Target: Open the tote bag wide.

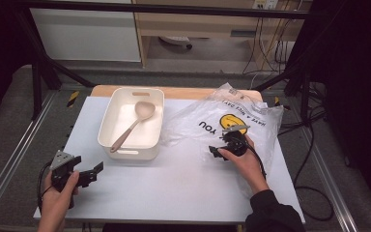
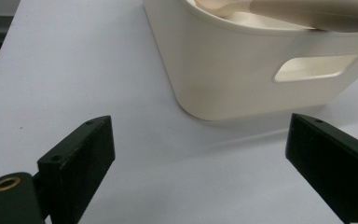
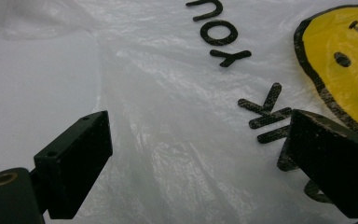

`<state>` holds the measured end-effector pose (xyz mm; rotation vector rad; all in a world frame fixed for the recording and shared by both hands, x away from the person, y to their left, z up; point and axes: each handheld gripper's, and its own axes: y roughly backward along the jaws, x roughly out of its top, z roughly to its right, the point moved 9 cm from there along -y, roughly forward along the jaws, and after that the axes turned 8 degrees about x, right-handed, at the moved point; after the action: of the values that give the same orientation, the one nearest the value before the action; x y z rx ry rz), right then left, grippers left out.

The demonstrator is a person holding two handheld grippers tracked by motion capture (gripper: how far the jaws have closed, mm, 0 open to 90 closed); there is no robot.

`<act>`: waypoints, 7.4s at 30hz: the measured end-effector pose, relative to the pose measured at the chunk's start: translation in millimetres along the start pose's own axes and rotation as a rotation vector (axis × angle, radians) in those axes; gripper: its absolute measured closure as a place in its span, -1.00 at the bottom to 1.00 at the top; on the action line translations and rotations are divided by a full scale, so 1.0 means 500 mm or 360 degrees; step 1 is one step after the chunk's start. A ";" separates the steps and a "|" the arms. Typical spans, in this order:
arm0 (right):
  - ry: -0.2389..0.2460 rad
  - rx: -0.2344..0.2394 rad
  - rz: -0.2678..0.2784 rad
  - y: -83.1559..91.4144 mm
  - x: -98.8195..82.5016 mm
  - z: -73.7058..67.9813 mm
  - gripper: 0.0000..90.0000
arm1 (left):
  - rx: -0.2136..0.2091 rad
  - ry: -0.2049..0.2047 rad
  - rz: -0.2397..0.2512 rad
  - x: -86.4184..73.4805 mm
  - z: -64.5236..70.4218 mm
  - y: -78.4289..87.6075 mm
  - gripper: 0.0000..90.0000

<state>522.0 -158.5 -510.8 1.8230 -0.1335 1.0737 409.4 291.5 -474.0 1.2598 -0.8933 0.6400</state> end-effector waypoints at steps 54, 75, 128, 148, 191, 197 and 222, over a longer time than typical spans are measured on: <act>-0.0088 -0.0022 0.0216 0.025 0.034 0.004 1.00 | -0.0002 -0.0005 -0.0016 -0.003 0.003 -0.004 -0.83; -0.0203 0.0004 0.0437 0.084 0.076 0.020 1.00 | 0.0000 -0.0009 -0.0015 -0.003 0.002 -0.003 -0.83; -0.0133 0.0112 0.0344 0.082 0.060 -0.069 1.00 | -0.0449 -0.0287 0.0309 0.128 0.306 0.092 -0.50; -0.0155 0.0144 0.0367 0.088 0.059 -0.074 1.00 | -0.0697 -0.0571 -0.0021 0.034 0.576 -0.155 0.68; -0.0228 0.0144 0.0592 0.200 0.145 -0.064 1.00 | -0.0597 -0.0751 -0.0237 0.047 0.588 -0.305 1.00; -0.0226 0.0152 0.0654 0.225 0.172 -0.066 1.00 | -0.0595 -0.0755 -0.0231 0.047 0.587 -0.306 1.00; -0.0255 0.0173 0.0649 0.191 0.159 -0.072 1.00 | -0.0632 -0.0769 -0.0201 0.061 0.591 -0.249 1.00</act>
<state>499.0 -151.6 -383.6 2.0315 -0.5729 1.2291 464.7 -25.2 -495.5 1.1091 -1.2544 0.0405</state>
